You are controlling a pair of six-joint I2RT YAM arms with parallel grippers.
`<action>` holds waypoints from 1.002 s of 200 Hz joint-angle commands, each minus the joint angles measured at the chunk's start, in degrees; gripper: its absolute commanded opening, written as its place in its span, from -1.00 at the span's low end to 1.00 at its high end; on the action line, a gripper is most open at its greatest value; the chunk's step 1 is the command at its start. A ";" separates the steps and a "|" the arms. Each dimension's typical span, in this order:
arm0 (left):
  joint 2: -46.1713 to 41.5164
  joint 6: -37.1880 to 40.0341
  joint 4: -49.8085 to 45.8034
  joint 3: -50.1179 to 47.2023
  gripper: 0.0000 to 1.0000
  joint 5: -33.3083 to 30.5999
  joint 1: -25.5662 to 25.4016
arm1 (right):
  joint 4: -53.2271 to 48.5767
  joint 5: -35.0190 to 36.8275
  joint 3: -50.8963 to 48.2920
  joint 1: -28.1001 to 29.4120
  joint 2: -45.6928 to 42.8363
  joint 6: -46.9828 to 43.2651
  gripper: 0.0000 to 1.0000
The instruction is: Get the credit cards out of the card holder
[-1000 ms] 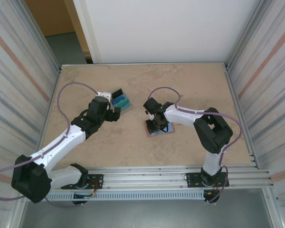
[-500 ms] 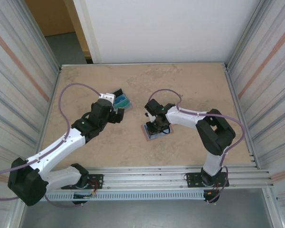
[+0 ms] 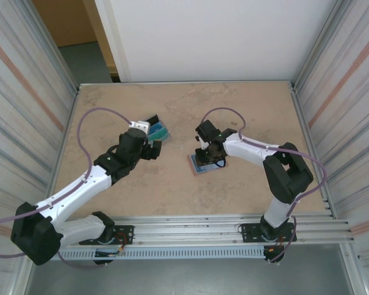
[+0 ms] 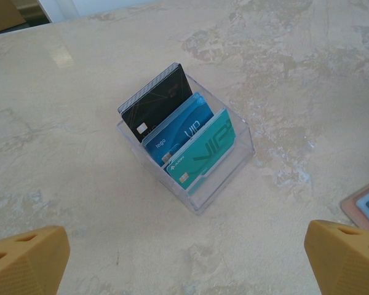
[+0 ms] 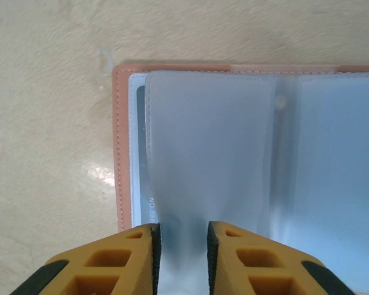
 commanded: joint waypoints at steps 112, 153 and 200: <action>1.00 0.44 1.19 3.06 0.97 -2.00 -0.29 | -1.19 3.92 -0.45 -10.31 -3.48 -1.06 -0.30; 1.27 0.17 1.03 2.90 0.97 -1.23 -0.43 | -0.70 4.93 -2.00 -13.21 -1.76 -1.41 -0.30; 2.72 -0.51 1.21 3.03 0.97 -1.38 -2.21 | 0.52 5.78 -5.10 -14.88 -1.26 -1.15 -0.33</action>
